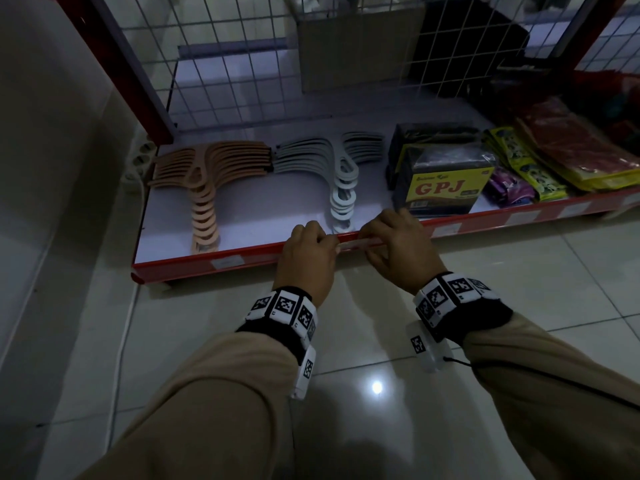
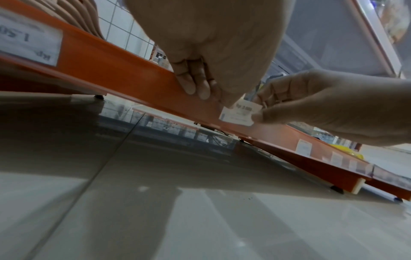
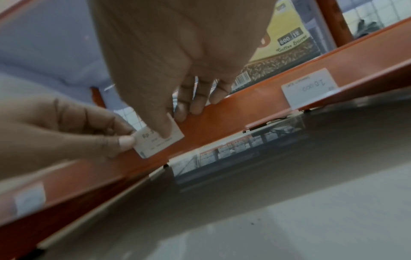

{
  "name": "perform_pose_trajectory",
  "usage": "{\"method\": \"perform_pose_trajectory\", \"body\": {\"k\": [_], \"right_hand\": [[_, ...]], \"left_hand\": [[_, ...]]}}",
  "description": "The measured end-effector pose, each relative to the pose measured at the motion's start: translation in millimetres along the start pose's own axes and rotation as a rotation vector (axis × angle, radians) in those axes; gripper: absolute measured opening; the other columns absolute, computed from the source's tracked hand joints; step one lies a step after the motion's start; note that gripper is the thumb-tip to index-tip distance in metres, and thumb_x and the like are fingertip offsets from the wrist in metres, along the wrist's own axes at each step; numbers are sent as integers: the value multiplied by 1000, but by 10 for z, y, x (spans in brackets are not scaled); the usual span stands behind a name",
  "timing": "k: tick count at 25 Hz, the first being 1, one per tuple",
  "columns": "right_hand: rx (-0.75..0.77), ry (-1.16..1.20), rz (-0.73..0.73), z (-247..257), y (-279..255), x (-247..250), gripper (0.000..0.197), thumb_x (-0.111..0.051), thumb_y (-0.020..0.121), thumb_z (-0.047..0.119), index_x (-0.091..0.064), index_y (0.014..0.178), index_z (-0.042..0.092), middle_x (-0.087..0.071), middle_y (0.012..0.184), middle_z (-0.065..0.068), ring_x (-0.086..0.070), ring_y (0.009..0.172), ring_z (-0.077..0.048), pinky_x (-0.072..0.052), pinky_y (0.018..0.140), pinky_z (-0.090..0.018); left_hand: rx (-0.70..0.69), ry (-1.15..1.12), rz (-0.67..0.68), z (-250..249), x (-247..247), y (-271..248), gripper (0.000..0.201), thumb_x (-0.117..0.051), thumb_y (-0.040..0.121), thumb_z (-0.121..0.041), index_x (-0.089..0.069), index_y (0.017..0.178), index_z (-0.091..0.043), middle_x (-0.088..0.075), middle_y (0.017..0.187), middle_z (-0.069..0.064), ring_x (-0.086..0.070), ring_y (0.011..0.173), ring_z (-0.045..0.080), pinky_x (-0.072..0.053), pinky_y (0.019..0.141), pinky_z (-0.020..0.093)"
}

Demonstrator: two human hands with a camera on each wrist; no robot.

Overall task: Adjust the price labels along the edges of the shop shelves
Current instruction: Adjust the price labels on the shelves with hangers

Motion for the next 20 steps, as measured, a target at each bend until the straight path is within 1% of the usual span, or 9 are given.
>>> {"method": "perform_pose_trajectory", "body": {"k": [2, 5, 9, 14, 16, 18, 20], "right_hand": [[10, -36, -2, 10, 18, -3, 12, -64, 82, 10, -68, 93, 9, -60, 90, -15, -52, 83, -35, -45, 69, -45], [37, -61, -12, 44, 32, -1, 9, -62, 85, 8, -69, 90, 7, -60, 86, -17, -52, 79, -35, -45, 64, -44], [41, -57, -26, 34, 6, 3, 8, -62, 86, 7, -68, 91, 8, -60, 85, -15, -51, 79, -34, -45, 63, -41], [39, -105, -8, 31, 20, -27, 8, -63, 85, 5, -69, 90, 7, -60, 86, -16, -51, 79, -35, -45, 62, -42], [38, -110, 5, 37, 7, -32, 9, -63, 84, 4, -69, 91, 7, -60, 87, -16, -52, 80, -35, -45, 65, -42], [27, -89, 14, 46, -11, -15, 14, -61, 84, 2, -68, 95, 7, -61, 88, -16, -52, 82, -36, -45, 67, -43], [-8, -42, 11, 30, -18, 35, 20, -56, 83, 3, -65, 100, 8, -61, 89, -15, -50, 83, -35, -44, 69, -43]], "left_hand": [[0, 27, -1, -20, -1, 4, 23, -46, 98, -20, -65, 104, -9, -54, 101, 9, -46, 96, 26, -41, 78, 35], [-6, 35, 4, -23, -3, 1, 23, -45, 99, -20, -63, 107, -9, -54, 103, 10, -46, 97, 27, -41, 78, 36], [-11, 76, 29, -10, -39, 17, 20, -46, 98, -17, -62, 107, -9, -53, 103, 10, -45, 97, 26, -38, 76, 33], [-6, 73, 29, 3, -37, 11, 17, -51, 95, -14, -64, 104, -7, -54, 100, 10, -47, 96, 26, -42, 75, 34], [-14, 66, 40, 10, -35, -2, 19, -50, 96, -15, -64, 107, -8, -55, 103, 10, -47, 98, 26, -42, 76, 34], [-25, 56, 54, 20, -32, -25, 24, -47, 99, -19, -63, 114, -8, -56, 108, 9, -47, 102, 25, -43, 81, 34], [-33, 34, 63, 35, -22, -49, 28, -44, 99, -17, -59, 122, -10, -56, 114, 8, -46, 106, 24, -42, 86, 34]]}}
Point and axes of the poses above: each hand's wrist, its own y-axis towards the middle knuckle, its own x-axis out of the back of the hand, z = x × y, the point moved 9 cm from there along y, towards the middle knuckle
